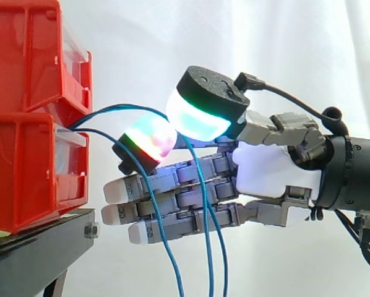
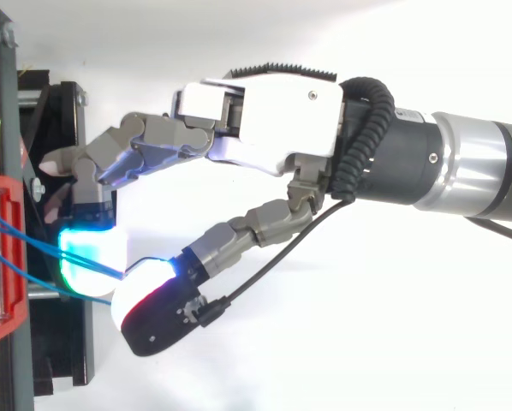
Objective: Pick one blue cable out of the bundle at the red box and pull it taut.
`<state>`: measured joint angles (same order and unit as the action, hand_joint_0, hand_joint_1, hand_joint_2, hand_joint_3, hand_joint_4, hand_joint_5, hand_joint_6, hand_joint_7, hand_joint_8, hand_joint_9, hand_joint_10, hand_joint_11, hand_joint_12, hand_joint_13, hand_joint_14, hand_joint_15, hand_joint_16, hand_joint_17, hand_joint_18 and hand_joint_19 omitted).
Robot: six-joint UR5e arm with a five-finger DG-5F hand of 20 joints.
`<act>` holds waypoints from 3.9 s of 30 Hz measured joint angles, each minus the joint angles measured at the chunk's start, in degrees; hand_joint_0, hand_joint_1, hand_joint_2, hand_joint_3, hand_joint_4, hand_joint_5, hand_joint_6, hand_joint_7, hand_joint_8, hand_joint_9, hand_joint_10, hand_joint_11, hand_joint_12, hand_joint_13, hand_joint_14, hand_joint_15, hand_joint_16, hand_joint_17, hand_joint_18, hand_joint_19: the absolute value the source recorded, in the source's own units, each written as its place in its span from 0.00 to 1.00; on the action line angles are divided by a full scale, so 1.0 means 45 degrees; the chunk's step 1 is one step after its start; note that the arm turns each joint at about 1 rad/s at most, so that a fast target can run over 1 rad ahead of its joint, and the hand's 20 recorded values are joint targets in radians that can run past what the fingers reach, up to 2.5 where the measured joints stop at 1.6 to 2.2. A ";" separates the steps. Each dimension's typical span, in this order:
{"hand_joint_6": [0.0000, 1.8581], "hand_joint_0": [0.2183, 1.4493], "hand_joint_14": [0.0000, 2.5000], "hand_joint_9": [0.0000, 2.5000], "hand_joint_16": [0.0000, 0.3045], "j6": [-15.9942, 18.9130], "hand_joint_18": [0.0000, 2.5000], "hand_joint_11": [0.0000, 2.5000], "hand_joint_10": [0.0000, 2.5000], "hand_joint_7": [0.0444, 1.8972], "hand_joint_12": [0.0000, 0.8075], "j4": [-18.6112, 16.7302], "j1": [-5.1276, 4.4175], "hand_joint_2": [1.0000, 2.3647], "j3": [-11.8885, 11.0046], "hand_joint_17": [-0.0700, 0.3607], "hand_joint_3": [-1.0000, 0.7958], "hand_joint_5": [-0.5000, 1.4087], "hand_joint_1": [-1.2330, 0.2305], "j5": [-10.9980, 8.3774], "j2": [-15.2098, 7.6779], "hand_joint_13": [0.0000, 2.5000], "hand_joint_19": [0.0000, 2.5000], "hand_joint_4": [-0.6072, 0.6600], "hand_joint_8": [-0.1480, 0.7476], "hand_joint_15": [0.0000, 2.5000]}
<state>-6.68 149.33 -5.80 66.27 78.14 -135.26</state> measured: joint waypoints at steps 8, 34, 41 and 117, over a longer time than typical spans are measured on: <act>0.47 0.27 0.00 0.19 0.18 0.0000 0.13 0.14 0.00 0.42 0.47 0.0000 -0.0004 0.00 0.0000 0.45 0.28 0.15 0.25 0.0000 0.0000 0.08 0.03 0.59 0.53 0.03; 0.47 0.25 0.00 0.31 0.18 0.0002 0.14 0.20 0.00 0.47 0.47 -0.0001 -0.0020 0.00 -0.0028 0.45 0.28 0.18 0.41 0.0000 0.0000 0.12 0.06 0.59 0.59 0.05; 0.47 0.30 0.00 0.30 0.17 0.0014 0.14 0.20 0.00 0.49 0.46 0.0000 -0.0025 0.01 -0.0035 0.44 0.37 0.18 0.37 0.0000 0.0000 0.12 0.06 0.58 0.58 0.05; 0.49 0.33 0.00 0.32 0.17 0.0005 0.18 0.21 0.00 0.52 0.45 0.0000 -0.0022 0.01 -0.0039 0.43 0.40 0.18 0.31 0.0022 0.0000 0.15 0.05 0.55 0.57 0.05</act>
<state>-6.66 149.33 -5.90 66.09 78.24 -135.26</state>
